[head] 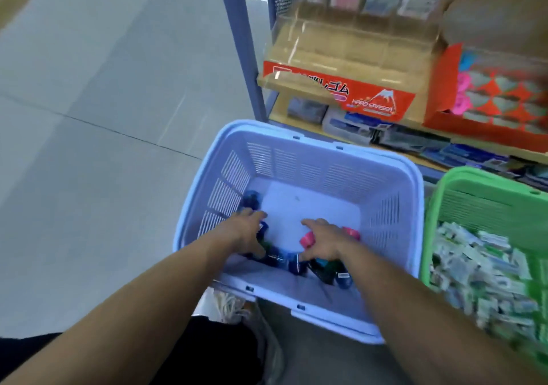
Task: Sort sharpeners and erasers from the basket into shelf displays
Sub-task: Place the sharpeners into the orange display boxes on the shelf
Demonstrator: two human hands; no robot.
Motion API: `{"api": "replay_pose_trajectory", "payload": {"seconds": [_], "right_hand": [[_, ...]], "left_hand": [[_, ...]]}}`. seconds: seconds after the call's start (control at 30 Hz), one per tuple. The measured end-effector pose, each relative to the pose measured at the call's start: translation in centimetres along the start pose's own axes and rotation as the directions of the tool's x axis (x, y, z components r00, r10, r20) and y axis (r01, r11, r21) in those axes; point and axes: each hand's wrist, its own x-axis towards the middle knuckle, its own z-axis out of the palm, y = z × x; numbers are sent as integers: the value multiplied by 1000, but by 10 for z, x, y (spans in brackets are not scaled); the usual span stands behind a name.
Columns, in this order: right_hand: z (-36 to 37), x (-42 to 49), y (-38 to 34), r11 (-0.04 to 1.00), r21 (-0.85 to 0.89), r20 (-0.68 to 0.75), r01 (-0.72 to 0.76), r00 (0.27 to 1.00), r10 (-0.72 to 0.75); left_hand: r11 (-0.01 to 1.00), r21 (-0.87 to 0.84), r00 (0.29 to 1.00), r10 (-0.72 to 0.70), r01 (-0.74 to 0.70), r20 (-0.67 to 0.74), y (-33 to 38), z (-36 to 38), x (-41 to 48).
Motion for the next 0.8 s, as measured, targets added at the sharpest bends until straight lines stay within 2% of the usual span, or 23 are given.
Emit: {"api": "replay_pose_trajectory", "payload": {"seconds": [0.07,0.13,0.37,0.67,0.8], "right_hand": [[11,8,-2,999,-32,2,38,999,-38],[21,12,-2,996,-63,-23,60,998,-62],[35,22,0,994,-31,26,104,994,-103],[41,31,-9,967,228,-74,116,992,-101],[42,32,-13,950,295,-55,103,994,-91]], "left_hand": [[987,150,998,49,-55,40,-10,-1,20],[978,192,995,74,-87,73,-19,7,33],[985,112,979,113,-133,168,-25,20,55],[999,-5,991,39,-38,127,-18,13,58],[999,-47,985,26,-19,169,-18,11,54]]}}
